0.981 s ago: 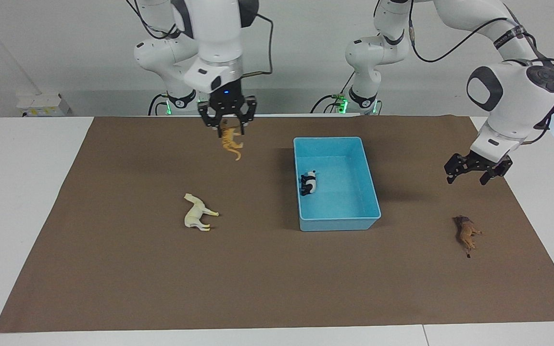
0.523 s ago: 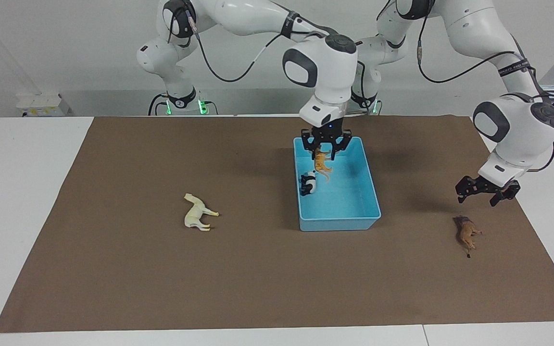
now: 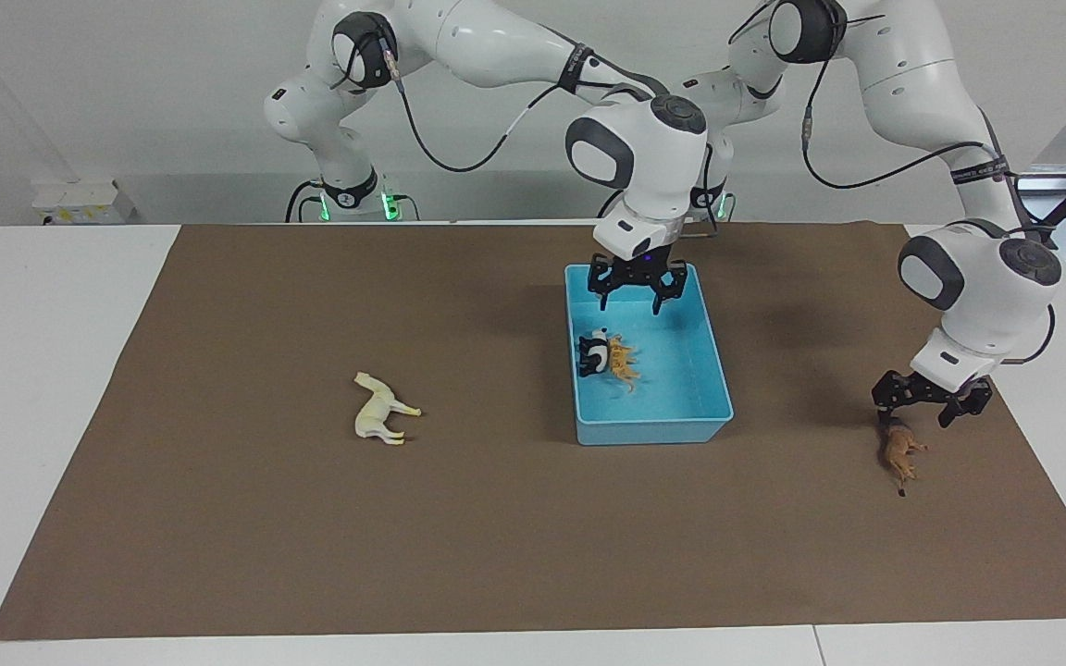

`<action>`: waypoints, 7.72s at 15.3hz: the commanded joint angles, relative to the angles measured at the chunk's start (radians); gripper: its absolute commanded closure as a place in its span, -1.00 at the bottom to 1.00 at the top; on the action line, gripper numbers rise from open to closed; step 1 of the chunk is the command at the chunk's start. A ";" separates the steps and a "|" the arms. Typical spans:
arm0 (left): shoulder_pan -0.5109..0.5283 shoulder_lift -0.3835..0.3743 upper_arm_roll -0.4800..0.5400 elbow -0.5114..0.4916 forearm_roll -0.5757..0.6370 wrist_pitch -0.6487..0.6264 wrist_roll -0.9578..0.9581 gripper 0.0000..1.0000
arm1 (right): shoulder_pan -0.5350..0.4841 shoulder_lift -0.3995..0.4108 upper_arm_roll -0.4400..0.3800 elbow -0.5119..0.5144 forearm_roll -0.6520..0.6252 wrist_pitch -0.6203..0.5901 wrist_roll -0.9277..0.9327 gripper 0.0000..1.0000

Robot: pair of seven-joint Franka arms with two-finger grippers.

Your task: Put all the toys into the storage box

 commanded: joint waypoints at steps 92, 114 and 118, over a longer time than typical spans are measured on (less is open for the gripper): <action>-0.282 -0.450 -0.012 0.134 0.059 -0.810 -0.563 -1.00 | -0.937 -0.446 0.036 -0.304 0.032 -0.229 -1.131 -1.00; -0.282 -0.460 -0.006 0.123 -0.058 -0.827 -0.553 -1.00 | -0.982 -0.779 0.003 -0.550 0.025 -0.304 -1.156 -1.00; -0.282 -0.462 -0.006 0.123 -0.058 -0.828 -0.552 -1.00 | -0.982 -0.782 0.003 -0.550 0.025 -0.308 -1.159 -1.00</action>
